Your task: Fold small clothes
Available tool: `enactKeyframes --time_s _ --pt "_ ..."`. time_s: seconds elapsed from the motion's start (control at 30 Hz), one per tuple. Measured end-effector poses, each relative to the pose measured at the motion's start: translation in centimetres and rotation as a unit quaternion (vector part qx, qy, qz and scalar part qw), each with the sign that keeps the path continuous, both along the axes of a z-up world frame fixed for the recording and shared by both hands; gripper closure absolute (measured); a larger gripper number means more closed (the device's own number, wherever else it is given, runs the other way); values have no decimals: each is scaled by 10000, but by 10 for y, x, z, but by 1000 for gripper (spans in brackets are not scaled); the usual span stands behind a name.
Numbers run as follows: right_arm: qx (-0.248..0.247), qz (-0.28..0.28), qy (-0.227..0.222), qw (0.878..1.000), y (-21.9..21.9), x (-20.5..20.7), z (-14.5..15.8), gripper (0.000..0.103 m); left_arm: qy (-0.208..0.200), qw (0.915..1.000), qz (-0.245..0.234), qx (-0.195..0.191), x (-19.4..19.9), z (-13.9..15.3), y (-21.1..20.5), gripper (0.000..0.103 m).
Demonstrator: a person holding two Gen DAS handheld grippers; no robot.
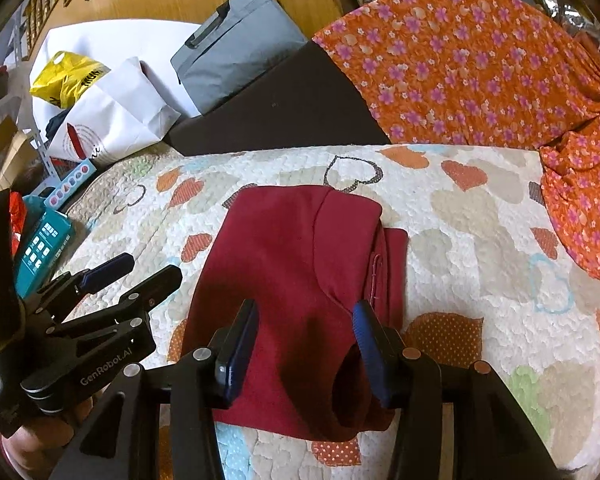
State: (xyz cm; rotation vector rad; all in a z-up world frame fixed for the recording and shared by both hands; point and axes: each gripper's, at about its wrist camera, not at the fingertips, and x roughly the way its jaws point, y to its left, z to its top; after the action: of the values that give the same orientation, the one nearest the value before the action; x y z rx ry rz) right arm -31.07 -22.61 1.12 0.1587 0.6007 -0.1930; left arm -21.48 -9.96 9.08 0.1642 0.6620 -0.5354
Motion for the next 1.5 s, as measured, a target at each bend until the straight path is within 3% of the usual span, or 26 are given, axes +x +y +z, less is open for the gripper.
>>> enactKeyframes --time_s 1.5 --pt "275 16 161 9995 -7 5 -15 56 -49 9998 -15 176 1 -9 -8 39"
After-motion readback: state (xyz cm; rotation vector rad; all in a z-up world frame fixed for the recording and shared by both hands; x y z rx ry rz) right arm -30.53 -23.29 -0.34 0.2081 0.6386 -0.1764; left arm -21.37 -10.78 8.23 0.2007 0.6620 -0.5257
